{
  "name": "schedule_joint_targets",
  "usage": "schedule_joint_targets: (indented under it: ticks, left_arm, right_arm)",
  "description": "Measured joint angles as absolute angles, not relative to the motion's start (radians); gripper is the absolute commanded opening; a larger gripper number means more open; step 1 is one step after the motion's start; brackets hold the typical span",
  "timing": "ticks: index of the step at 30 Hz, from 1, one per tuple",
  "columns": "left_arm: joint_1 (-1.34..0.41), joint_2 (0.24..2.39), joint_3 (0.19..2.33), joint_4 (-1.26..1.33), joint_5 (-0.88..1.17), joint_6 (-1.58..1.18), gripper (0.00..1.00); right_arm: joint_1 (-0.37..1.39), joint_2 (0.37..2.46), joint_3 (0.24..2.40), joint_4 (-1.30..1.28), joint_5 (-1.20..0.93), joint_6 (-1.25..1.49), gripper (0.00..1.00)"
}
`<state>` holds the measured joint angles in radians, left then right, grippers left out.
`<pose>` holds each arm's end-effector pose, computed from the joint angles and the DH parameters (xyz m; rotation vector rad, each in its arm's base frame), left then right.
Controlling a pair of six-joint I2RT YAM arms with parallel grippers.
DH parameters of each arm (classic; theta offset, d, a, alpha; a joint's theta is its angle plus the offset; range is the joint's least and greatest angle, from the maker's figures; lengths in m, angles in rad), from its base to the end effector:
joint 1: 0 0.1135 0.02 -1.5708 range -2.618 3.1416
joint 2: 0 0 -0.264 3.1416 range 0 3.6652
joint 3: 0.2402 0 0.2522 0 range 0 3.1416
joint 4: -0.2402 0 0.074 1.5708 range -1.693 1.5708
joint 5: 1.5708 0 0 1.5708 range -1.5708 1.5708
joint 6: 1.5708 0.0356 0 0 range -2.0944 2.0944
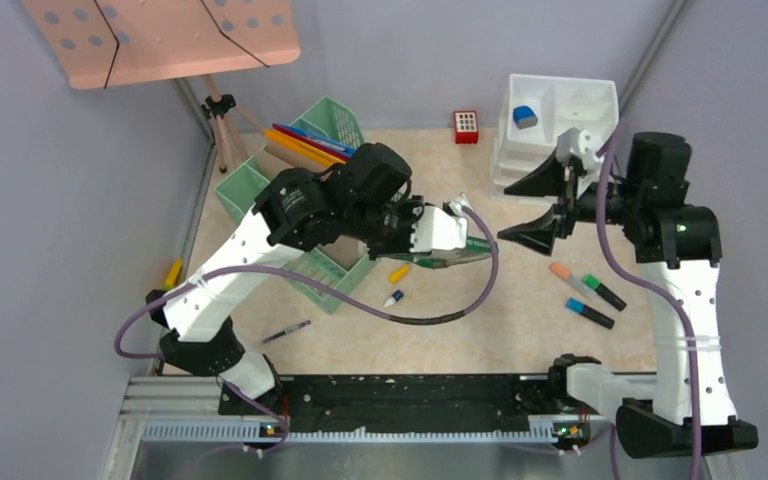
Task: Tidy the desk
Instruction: Pick up the book at the corner of the board.
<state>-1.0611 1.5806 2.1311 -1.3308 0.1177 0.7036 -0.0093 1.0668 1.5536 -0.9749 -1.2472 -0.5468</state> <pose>0.1318 -0.2444 0.4798 1.8635 1.4579 -0.3126 0.1566 0.0323 0.4723 -1.1289 1.4047 0.8712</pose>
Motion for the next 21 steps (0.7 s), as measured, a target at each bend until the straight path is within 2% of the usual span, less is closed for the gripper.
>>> schedule_joint_targets:
  ticks: [9, 14, 21]
  left_arm:
    - [-0.870, 1.581, 2.116, -1.393, 0.356, 0.637, 0.00]
    - [-0.865, 1.581, 2.081, -1.396, 0.417, 0.630, 0.00]
    - [-0.867, 1.581, 2.066, -1.407, 0.453, 0.628, 0.00]
  right_arm:
    - [0.188, 1.065, 1.387, -0.958, -1.214, -0.581, 0.80]
    - [0.323, 1.105, 1.361, -0.897, -1.145, -0.569, 0.79]
    - [0.406, 1.167, 1.324, -0.789, -1.082, -0.538, 0.74]
